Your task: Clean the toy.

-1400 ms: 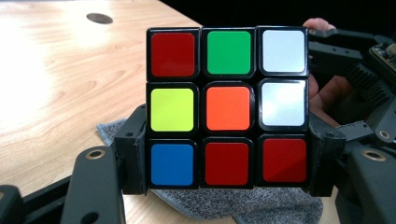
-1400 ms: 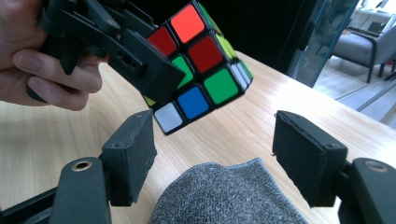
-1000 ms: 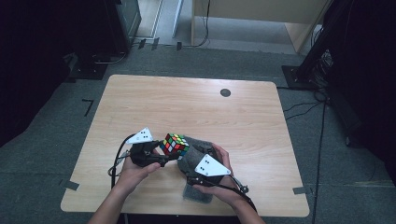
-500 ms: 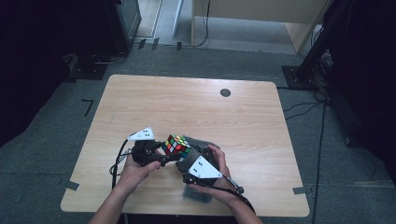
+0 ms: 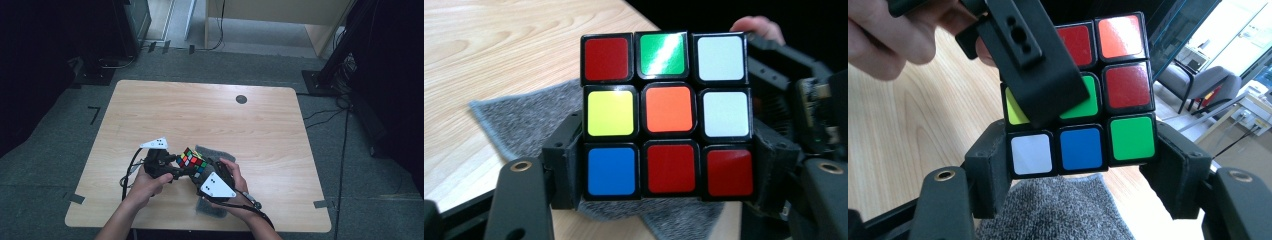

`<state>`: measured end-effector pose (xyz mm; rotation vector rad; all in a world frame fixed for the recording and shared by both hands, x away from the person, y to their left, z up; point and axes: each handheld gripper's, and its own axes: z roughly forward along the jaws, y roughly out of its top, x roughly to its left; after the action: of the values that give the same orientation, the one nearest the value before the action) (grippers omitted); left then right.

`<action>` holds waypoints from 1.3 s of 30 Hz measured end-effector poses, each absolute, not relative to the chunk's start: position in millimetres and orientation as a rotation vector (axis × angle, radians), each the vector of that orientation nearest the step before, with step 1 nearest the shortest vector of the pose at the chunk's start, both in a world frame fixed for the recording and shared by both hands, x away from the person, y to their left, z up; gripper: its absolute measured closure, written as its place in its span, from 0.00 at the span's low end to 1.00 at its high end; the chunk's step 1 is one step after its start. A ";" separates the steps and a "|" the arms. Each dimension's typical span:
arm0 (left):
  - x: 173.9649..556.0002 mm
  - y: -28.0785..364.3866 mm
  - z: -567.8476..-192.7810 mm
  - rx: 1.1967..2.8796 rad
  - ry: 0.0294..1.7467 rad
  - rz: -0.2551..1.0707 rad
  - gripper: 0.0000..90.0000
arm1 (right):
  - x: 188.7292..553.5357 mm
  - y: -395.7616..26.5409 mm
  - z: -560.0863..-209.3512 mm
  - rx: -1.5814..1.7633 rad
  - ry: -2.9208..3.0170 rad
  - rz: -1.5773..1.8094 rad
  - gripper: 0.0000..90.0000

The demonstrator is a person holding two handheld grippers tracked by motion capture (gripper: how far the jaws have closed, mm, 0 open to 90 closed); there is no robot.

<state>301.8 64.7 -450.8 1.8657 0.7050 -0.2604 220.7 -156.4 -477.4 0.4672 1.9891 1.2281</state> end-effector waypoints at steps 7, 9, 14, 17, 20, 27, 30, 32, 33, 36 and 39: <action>301.9 82.5 -442.5 1.784 0.694 -0.175 0.24 | 229.0 -171.3 -476.5 0.585 1.983 1.228 0.38; 301.8 85.5 -443.1 1.789 0.691 -0.134 0.22 | 232.9 -178.7 -474.2 0.638 1.982 1.263 0.38; 294.0 79.4 -443.6 1.865 0.648 0.050 0.20 | 239.2 -193.2 -466.5 0.733 1.982 1.335 0.38; 287.4 71.9 -446.4 1.924 0.606 0.175 0.20 | 239.8 -197.3 -460.0 0.795 1.991 1.380 0.38; 280.0 63.0 -450.9 1.993 0.557 0.298 0.22 | 240.5 -200.2 -452.7 0.872 1.997 1.435 0.38; 266.2 43.5 -461.3 2.093 0.465 0.560 0.22 | 241.4 -197.3 -443.3 1.029 2.058 1.498 0.38; 262.6 40.0 -463.1 2.092 0.435 0.619 0.21 | 243.0 -195.7 -443.2 1.109 2.074 1.518 0.38; 261.2 39.0 -463.2 2.078 0.422 0.642 0.20 | 243.7 -195.0 -443.5 1.155 2.090 1.529 0.38; 260.6 38.8 -463.3 2.069 0.409 0.650 0.19 | 243.8 -194.3 -443.5 1.173 2.096 1.532 0.38; 257.6 36.8 -464.7 2.050 0.357 0.681 0.19 | 243.5 -191.1 -443.5 1.214 2.112 1.551 0.38; 254.6 34.3 -466.0 2.038 0.318 0.708 0.19 | 243.6 -187.3 -444.9 1.236 2.136 1.557 0.38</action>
<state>254.6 34.3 -466.0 2.0381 0.3183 0.7078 243.6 -187.3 -444.9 1.2359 2.1360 1.5572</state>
